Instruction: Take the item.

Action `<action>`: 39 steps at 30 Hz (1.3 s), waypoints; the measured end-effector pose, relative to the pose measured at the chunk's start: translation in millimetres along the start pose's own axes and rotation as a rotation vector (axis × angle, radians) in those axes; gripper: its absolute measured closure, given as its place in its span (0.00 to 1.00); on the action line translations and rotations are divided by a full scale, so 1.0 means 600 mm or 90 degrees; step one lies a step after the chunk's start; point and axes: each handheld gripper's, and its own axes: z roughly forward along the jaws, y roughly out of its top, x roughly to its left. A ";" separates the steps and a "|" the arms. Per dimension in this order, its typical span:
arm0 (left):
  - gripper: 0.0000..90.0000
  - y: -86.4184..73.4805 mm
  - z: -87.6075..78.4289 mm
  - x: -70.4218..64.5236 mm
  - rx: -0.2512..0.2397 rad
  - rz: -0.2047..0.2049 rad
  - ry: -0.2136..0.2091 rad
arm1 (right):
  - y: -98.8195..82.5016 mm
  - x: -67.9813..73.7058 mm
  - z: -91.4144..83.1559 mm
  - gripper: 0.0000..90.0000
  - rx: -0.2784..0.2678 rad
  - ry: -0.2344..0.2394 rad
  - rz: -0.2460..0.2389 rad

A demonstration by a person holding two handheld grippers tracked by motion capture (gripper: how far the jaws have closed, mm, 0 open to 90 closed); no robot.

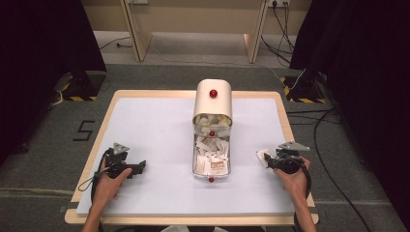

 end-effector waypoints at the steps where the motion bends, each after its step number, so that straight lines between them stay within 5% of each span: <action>1: 0.00 0.000 0.000 0.000 0.000 0.000 0.000 | 0.000 0.000 0.000 0.48 0.000 0.000 0.004; 12: 0.00 0.000 0.000 0.000 0.000 0.000 0.000 | 0.001 0.001 -0.006 0.43 -0.007 0.004 0.024; 39: 0.00 0.000 0.000 0.000 0.000 0.000 0.000 | 0.000 0.052 -0.037 0.35 -0.018 0.038 0.000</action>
